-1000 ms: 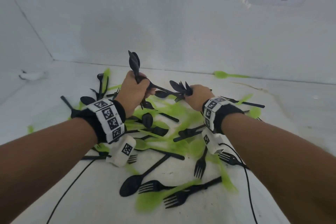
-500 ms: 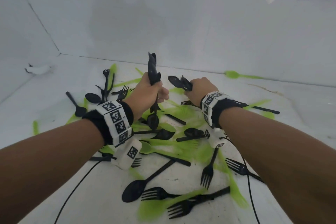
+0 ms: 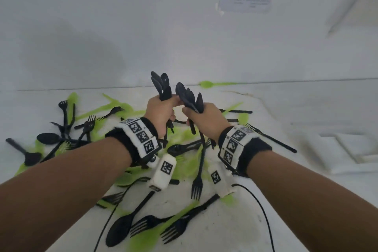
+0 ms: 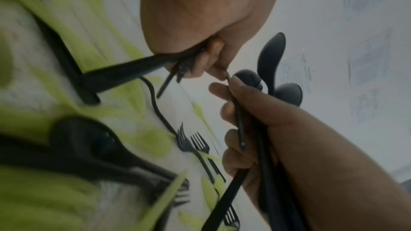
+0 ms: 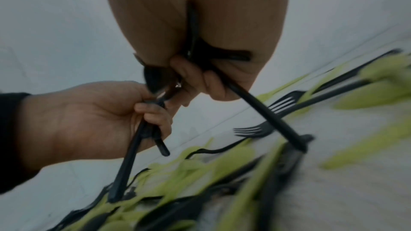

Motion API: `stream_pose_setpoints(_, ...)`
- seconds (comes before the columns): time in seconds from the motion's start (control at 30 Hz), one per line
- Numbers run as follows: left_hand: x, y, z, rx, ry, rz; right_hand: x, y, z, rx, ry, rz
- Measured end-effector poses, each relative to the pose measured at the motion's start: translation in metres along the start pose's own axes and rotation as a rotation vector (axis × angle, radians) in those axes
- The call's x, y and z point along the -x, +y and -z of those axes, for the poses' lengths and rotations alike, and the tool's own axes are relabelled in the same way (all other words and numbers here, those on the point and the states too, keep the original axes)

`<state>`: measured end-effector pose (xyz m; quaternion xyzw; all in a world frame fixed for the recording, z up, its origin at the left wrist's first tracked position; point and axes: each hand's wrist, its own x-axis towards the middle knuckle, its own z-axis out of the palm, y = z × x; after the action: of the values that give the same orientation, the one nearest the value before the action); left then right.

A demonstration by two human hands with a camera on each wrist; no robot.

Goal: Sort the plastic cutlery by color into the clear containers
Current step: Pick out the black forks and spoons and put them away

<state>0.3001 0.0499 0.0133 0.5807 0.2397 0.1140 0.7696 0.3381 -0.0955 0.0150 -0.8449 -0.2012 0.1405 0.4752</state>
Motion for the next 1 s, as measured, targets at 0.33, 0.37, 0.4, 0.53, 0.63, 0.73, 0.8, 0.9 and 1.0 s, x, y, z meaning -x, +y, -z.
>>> stream_pose_setpoints(0.33, 0.027, -0.020, -0.091, -0.320, -0.186, -0.093, 0.053, 0.059, 0.085, -0.238, 0.408, -0.178)
stream_pose_setpoints(0.37, 0.032, -0.023, -0.100, -0.389, -0.234, -0.118, 0.055, 0.060, 0.093, -0.316, 0.425, -0.178)
stream_pose_setpoints(0.4, 0.039, -0.026, -0.109, -0.443, -0.289, -0.140, 0.057, 0.061, 0.100, -0.378, 0.408, -0.161)
stream_pose_setpoints(0.53, 0.061, -0.037, -0.144, -0.419, -0.328, -0.089, 0.058, 0.071, 0.117, -0.427, 0.304, -0.080)
stream_pose_setpoints(0.63, 0.067, -0.041, -0.157, -0.351, -0.313, 0.004, 0.057, 0.084, 0.128, -0.447, 0.353, -0.088)
stream_pose_setpoints(0.73, 0.070, -0.044, -0.159, -0.262, -0.279, 0.086, 0.056, 0.093, 0.150, -0.524, 0.494, -0.175)
stream_pose_setpoints(0.8, 0.074, -0.045, -0.158, -0.222, -0.308, 0.110, 0.053, 0.095, 0.160, -0.539, 0.450, -0.199)
stream_pose_setpoints(0.9, 0.081, -0.045, -0.156, -0.213, -0.420, 0.095, 0.051, 0.093, 0.159, -0.529, 0.289, -0.157)
stream_pose_setpoints(1.0, 0.087, -0.042, -0.156, -0.286, -0.448, 0.046, 0.048, 0.092, 0.148, -0.587, 0.244, -0.132)
